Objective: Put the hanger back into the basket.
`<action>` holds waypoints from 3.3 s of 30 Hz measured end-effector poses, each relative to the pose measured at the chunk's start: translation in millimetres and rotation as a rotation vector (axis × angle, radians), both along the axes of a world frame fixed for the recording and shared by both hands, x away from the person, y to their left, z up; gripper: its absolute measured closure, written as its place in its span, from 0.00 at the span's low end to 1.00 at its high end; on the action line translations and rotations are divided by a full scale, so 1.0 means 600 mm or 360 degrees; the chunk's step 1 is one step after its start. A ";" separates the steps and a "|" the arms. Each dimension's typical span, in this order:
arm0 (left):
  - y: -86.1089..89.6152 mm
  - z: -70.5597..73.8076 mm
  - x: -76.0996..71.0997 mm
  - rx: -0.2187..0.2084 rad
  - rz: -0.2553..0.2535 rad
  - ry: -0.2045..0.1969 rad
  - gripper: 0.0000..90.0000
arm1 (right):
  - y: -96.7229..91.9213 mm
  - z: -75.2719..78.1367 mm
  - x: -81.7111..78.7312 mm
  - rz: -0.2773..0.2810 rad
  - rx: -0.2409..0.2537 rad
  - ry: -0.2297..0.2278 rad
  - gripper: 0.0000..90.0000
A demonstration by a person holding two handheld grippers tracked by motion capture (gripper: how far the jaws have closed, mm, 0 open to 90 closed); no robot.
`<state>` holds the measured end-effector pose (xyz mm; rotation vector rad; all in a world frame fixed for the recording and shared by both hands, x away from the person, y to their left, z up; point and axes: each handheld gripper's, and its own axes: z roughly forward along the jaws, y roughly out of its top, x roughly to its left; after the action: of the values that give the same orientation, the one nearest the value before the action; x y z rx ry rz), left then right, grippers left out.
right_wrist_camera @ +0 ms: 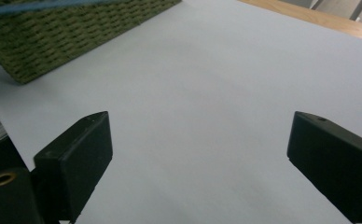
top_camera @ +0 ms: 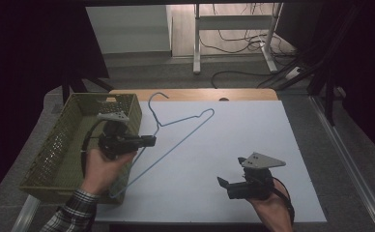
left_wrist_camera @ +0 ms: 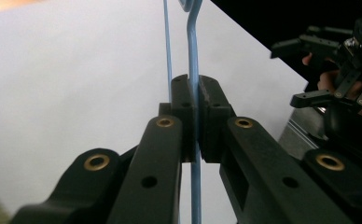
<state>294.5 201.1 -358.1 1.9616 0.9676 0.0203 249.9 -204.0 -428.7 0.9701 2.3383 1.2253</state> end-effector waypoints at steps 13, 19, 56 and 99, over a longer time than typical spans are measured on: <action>0.113 0.039 -0.003 0.0007 0.0240 -0.0079 0.97 | -0.069 -0.015 -0.002 -0.0138 0.0009 0.0038 0.01; 0.171 0.038 -0.001 -0.0011 0.0374 -0.0088 0.97 | -0.089 -0.032 -0.006 -0.0181 -0.0001 0.0072 0.00; 0.334 -0.102 0.030 0.0105 0.0623 0.0017 0.97 | -0.096 -0.043 0.001 -0.0195 -0.0054 0.0091 0.00; 0.145 -0.089 -0.121 -0.0028 0.0278 -0.0239 0.07 | -0.113 -0.031 -0.010 -0.0229 0.0094 0.0070 0.00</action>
<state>221.7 288.0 -411.5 1.8260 1.0329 0.2532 243.8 -272.0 -447.1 1.1745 2.2323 1.2334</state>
